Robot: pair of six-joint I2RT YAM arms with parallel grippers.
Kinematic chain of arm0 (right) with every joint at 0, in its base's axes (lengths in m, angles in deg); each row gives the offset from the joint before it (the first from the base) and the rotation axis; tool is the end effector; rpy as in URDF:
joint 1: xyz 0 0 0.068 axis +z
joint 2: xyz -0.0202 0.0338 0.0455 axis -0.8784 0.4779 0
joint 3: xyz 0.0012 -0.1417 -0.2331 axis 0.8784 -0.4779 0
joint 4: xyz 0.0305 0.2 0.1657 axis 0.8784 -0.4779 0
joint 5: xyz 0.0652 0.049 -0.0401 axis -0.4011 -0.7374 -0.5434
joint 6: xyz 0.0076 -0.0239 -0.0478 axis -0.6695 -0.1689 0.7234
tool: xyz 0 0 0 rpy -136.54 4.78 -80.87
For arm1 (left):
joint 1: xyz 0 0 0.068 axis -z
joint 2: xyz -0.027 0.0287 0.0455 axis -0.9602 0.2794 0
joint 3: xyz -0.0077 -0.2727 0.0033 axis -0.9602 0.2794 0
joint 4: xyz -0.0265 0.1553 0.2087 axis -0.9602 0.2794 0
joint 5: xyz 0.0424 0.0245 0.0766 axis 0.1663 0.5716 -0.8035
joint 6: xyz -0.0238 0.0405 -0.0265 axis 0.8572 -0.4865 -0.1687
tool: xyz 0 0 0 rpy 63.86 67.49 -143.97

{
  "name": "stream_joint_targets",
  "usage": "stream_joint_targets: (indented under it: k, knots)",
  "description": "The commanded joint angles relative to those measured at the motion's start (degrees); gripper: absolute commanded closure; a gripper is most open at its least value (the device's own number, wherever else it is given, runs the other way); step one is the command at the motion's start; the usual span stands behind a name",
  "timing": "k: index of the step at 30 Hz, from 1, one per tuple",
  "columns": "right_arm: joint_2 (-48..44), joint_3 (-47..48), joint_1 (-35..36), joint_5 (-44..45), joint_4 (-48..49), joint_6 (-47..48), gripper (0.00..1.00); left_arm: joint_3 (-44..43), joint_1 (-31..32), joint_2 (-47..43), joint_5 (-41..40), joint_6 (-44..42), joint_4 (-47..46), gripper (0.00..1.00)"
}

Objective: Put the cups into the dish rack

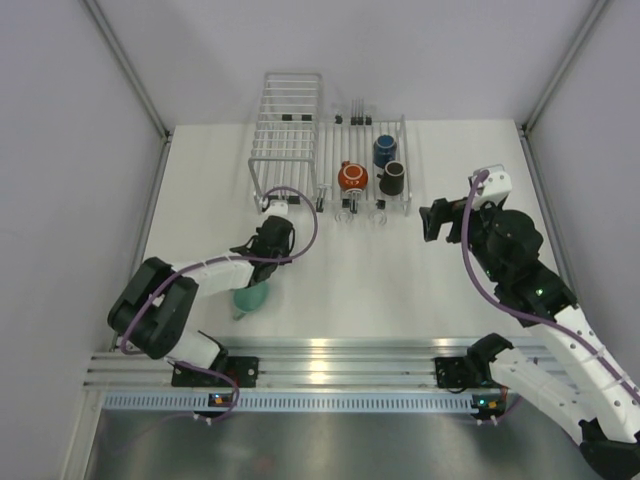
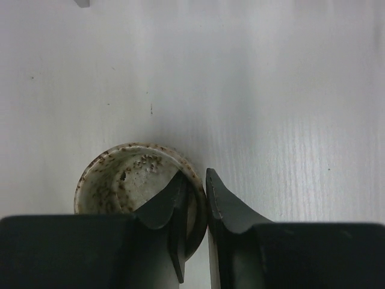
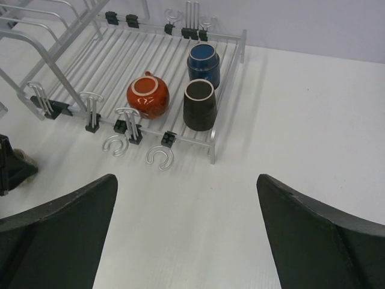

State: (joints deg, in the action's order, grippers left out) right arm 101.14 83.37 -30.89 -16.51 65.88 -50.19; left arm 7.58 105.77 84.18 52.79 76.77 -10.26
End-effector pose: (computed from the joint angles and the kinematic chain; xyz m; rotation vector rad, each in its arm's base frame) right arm 0.1372 0.0710 0.3628 -0.2016 1.7174 0.2506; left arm 0.2414 -0.1358 0.1525 0.0470 2.2927 -0.0481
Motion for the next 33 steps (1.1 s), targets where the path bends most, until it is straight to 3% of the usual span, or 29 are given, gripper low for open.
stream_joint_targets:
  k: [1,5,10,18,23,26,28,29,30,33]
  knots:
    - [-0.99,0.11,-0.33,1.31,1.63,-0.76,0.01,-1.54,-0.08,0.88,-0.61,1.00,-0.37,0.88]
    - [-0.90,-0.15,-0.33,1.40,1.45,-0.85,0.01,-2.41,-0.08,0.27,0.71,1.79,1.92,1.00]
    - [-0.73,-0.06,-0.33,2.02,1.45,-1.38,0.01,-1.72,-0.08,-6.31,3.43,3.99,4.02,1.00]
    - [0.06,-1.55,-0.42,0.00,5.05,-2.78,0.01,-3.29,-0.08,-26.27,10.90,7.15,9.57,1.00]
    - [2.52,-5.24,-1.12,-8.43,13.48,-5.15,0.01,-4.18,-0.78,-33.30,25.12,11.79,6.67,1.00]
    - [3.67,-8.14,-1.47,-15.45,21.02,-7.08,0.01,-2.25,-3.23,-35.33,38.18,19.15,-1.74,1.00]
    - [3.67,-10.51,-1.65,-21.67,27.60,-8.14,0.01,0.55,-4.73,-35.42,44.63,24.88,-12.89,1.00]
    - [3.67,-11.30,-1.65,-23.80,29.82,-9.19,0.01,1.35,-6.05,-35.07,50.84,31.95,-17.37,1.00]
    - [3.23,-12.70,-1.56,-26.17,32.01,-9.55,0.01,2.67,-6.41,-34.46,53.07,35.94,-28.21,1.00]
    - [2.35,-15.69,-1.56,-36.10,42.82,-12.62,0.01,4.17,-6.50,-30.42,60.10,49.92,-41.72,1.00]
